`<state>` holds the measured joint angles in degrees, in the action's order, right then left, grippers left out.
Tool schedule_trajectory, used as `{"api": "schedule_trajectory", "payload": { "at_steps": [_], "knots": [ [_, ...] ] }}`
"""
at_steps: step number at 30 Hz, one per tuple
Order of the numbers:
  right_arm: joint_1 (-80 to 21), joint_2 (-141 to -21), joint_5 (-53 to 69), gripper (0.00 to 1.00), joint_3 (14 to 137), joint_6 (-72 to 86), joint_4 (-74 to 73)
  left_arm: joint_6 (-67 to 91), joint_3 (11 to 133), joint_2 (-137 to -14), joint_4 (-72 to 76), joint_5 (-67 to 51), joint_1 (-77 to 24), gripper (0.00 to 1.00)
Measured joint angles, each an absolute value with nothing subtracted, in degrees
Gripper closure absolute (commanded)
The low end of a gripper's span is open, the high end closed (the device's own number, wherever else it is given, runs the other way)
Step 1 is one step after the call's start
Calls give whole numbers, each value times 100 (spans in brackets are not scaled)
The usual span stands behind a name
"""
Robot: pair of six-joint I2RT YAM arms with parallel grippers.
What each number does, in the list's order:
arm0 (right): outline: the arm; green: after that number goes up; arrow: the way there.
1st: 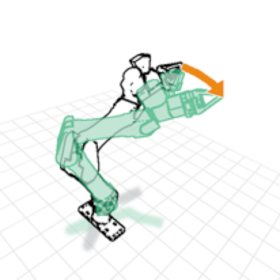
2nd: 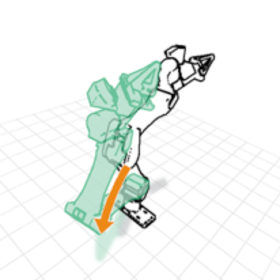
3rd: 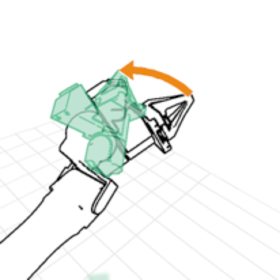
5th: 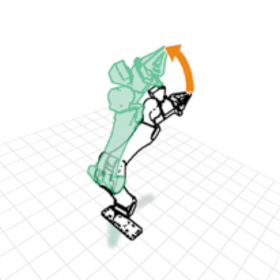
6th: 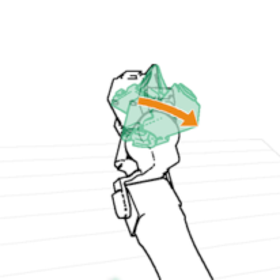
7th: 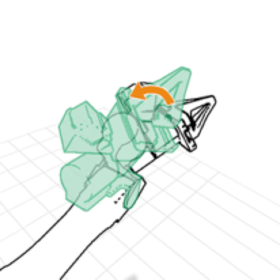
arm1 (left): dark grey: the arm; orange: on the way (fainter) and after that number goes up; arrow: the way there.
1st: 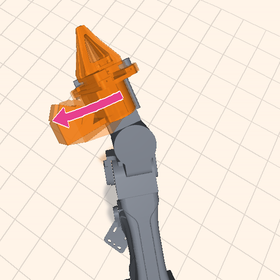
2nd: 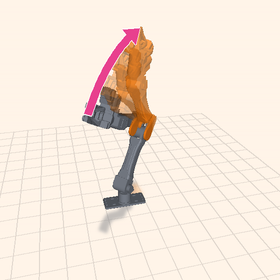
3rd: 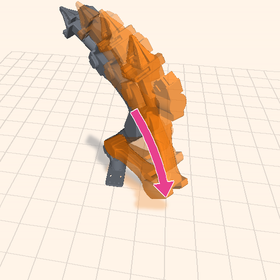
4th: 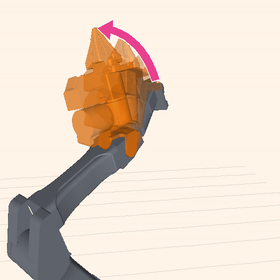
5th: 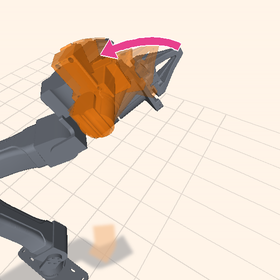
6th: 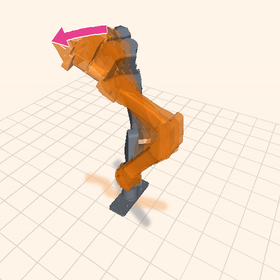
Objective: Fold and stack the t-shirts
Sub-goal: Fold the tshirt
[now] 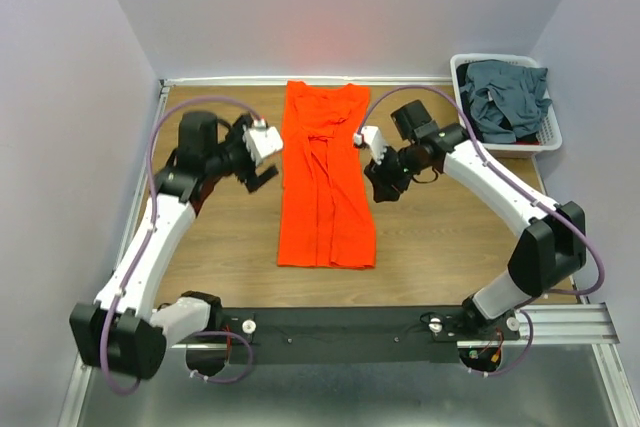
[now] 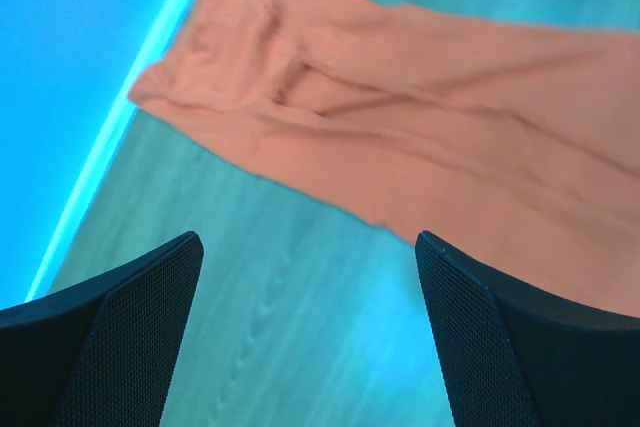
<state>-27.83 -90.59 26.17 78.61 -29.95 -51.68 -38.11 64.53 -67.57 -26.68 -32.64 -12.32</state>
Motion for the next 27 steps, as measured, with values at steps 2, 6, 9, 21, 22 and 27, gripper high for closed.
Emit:
{"api": "schedule_trajectory", "payload": {
  "at_steps": [2,6,9,21,22,27],
  "knots": [
    [-2989,-8958,2488,46,7660,-3111,-5105,-4244,5859,-6235,-2762,-3430,-1234,8],
    [-3839,-8921,2202,47,6879,-3164,-4764,-5188,4884,-5946,-3192,-3712,-1376,23],
    [-4497,-8938,1957,48,6270,-3155,-4534,-5594,4383,-6104,-3430,-3662,-1848,32],
    [-5214,-9218,1437,50,5607,-2917,-3634,-5948,3566,-6584,-3280,-2786,-3684,22],
    [-5275,-9260,1426,50,5581,-2875,-3551,-5961,3531,-6654,-3234,-2685,-3820,22],
    [-5406,-9384,1393,50,5433,-2777,-3299,-6007,3271,-6694,-3114,-2290,-4287,29]
  ]
}}
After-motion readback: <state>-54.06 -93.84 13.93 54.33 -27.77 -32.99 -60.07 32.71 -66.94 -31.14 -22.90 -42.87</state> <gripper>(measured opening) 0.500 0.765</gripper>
